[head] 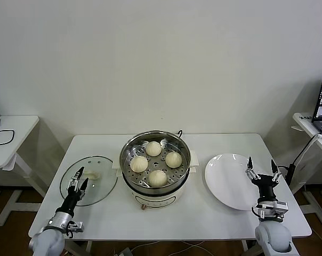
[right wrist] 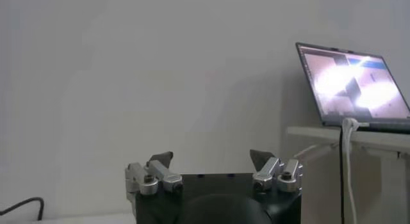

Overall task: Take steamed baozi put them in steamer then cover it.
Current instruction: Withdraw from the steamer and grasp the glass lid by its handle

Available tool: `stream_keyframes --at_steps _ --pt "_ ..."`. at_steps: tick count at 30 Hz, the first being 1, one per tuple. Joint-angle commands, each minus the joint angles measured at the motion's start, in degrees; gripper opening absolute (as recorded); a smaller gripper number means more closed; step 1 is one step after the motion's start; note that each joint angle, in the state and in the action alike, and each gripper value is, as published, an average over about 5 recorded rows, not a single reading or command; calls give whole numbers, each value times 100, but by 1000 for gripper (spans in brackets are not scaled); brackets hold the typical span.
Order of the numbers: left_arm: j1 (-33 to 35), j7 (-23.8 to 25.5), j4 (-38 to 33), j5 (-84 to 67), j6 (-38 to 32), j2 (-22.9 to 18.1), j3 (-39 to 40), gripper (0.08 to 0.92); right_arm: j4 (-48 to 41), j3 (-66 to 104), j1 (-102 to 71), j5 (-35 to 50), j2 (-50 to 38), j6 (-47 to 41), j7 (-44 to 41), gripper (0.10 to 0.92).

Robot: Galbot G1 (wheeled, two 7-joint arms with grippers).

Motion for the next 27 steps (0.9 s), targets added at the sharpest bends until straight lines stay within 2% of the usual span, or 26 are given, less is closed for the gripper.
stream_keyframes --at_steps 1,27 --pt "-415 -60 562 247 23 -52 29 823 0 15 -70 -15 36 15 -22 823" --pt "-995 -25 1000 282 156 -217 164 823 -171 24 -46 -127 113 107 -119 823"
